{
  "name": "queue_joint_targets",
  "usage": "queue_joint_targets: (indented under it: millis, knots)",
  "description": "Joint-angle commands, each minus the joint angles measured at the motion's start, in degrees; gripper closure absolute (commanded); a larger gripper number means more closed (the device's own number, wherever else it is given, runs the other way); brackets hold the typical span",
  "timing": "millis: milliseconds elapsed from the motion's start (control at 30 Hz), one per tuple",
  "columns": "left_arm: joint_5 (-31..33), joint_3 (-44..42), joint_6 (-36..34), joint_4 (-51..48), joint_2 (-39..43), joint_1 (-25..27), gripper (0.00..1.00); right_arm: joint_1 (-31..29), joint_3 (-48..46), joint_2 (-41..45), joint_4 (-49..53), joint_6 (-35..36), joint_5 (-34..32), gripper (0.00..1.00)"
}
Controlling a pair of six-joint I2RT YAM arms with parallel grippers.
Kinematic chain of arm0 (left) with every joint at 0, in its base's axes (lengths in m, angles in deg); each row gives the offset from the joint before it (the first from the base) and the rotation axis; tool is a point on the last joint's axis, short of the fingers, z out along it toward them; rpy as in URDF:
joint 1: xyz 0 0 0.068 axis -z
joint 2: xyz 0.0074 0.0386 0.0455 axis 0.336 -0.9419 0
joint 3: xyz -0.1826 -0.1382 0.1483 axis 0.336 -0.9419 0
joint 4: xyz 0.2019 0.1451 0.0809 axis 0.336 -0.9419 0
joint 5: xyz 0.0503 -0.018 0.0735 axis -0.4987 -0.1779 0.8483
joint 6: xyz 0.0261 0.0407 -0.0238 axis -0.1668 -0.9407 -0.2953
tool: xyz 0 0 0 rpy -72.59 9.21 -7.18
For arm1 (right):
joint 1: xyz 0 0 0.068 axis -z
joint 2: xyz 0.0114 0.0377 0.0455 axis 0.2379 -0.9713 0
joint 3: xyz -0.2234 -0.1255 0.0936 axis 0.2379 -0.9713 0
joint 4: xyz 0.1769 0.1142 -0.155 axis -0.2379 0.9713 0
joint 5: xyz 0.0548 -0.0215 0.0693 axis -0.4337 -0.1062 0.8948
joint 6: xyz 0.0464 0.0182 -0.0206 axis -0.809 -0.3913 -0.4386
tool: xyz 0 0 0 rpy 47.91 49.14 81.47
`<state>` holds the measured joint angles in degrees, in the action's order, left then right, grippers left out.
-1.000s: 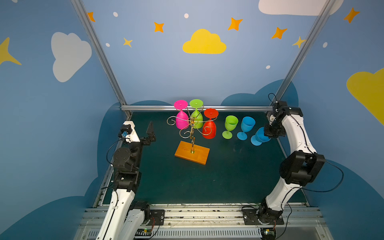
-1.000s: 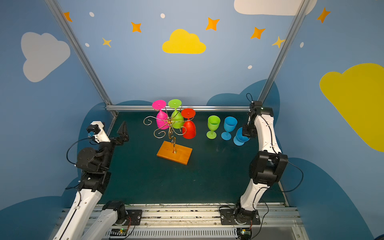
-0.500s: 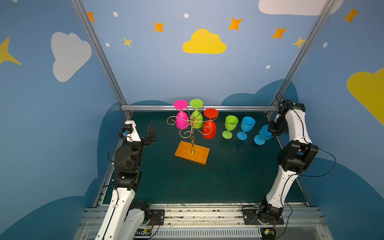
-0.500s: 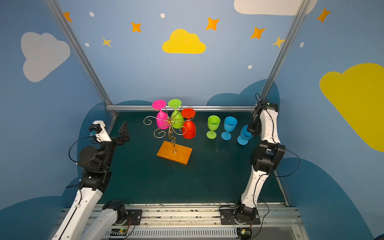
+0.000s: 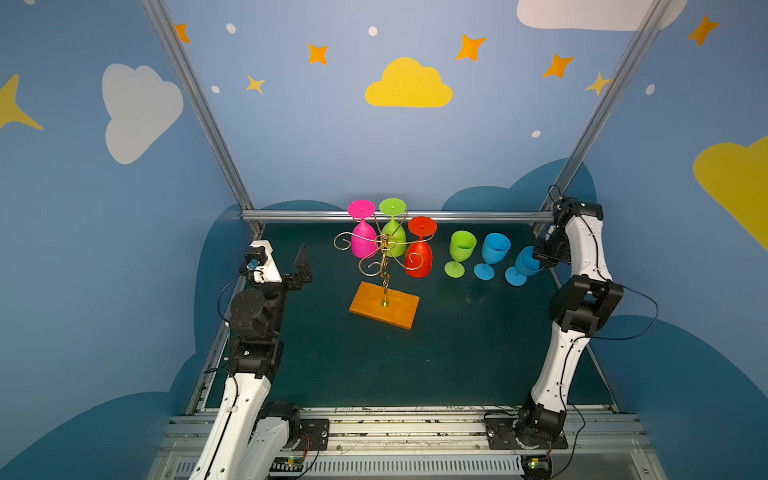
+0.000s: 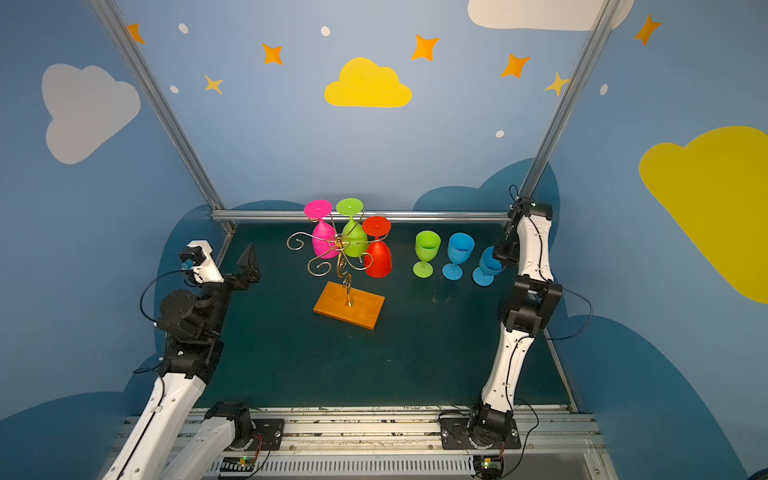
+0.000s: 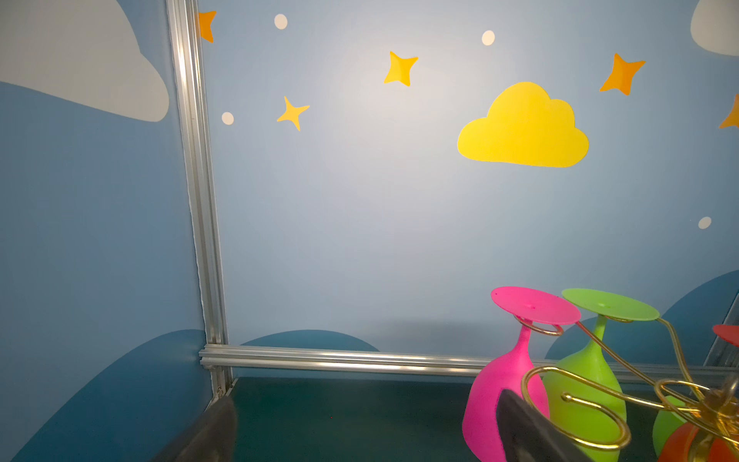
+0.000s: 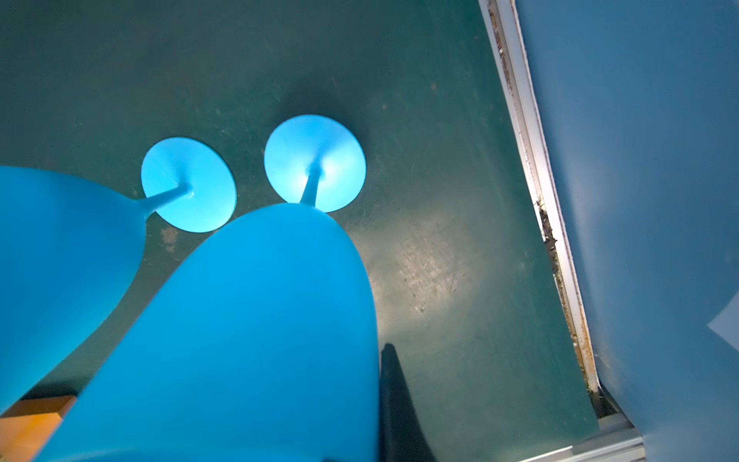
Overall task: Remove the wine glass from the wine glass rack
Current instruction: 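Open the right gripper and lift it off the blue glass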
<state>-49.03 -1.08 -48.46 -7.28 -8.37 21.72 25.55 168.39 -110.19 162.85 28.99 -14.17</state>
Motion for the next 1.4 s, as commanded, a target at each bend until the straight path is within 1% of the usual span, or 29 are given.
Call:
queue_joint_targets:
  millis: [0, 133, 267, 367, 500, 600, 733, 967, 1067, 1133, 1200, 1367]
  knots:
    - [-0.48, 1.29, 0.45, 0.27, 0.43, -0.36, 0.01, 0.03, 1.23, -2.0, 1.56, -0.48, 1.22, 1.0]
    - [-0.57, 1.33, 0.44, 0.25, 0.51, -0.4, 0.01, 0.31, 0.99, -2.06, 1.67, -0.7, 2.71, 0.89]
    - [-0.48, 1.2, 0.47, 0.29, 0.34, -0.4, 0.01, 0.66, 1.01, -1.22, 1.39, -0.99, 3.88, 0.81]
    - [-0.48, 1.18, 0.49, 0.29, 0.33, -0.41, 0.01, 0.86, 0.89, -0.33, 1.21, -1.13, 4.42, 0.78]
    - [-0.22, 1.24, 0.26, 0.29, 0.42, -0.36, 0.01, 1.96, 0.47, 1.37, 0.74, -1.61, 7.05, 0.76]
    - [-0.04, 1.24, 0.26, 0.2, 0.35, -0.42, 0.01, 2.61, -2.08, 4.52, -1.5, -1.82, 9.17, 0.71]
    - [0.17, 1.21, 0.31, 0.26, 0.26, -0.4, 0.01, 3.34, -5.96, 8.9, -4.92, -2.34, 10.2, 0.63]
    - [0.98, 1.18, 0.23, 0.1, 0.21, -0.35, 0.01, 4.34, -8.12, 12.77, -5.68, -2.98, 10.57, 0.6]
    - [2.55, 1.46, 0.25, -0.72, -0.03, -0.34, 0.01, 4.2, -11.52, 16.68, -7.08, -2.96, 10.68, 0.59]
    - [3.65, 1.62, 0.37, -1.28, -0.08, -0.37, 0.01, 4.01, -15.27, 20.84, -9.06, -3.27, 10.65, 0.58]
    - [4.71, 1.85, 0.62, -1.87, -0.21, -0.44, 0.01, 3.63, -20.58, 26.65, -12.18, -3.59, 11.01, 0.57]
    - [6.29, 2.61, 1.94, -3.76, -0.87, -0.8, 0.01, 1.68, -35.38, 43.36, -20.46, -5.77, 15.3, 0.53]
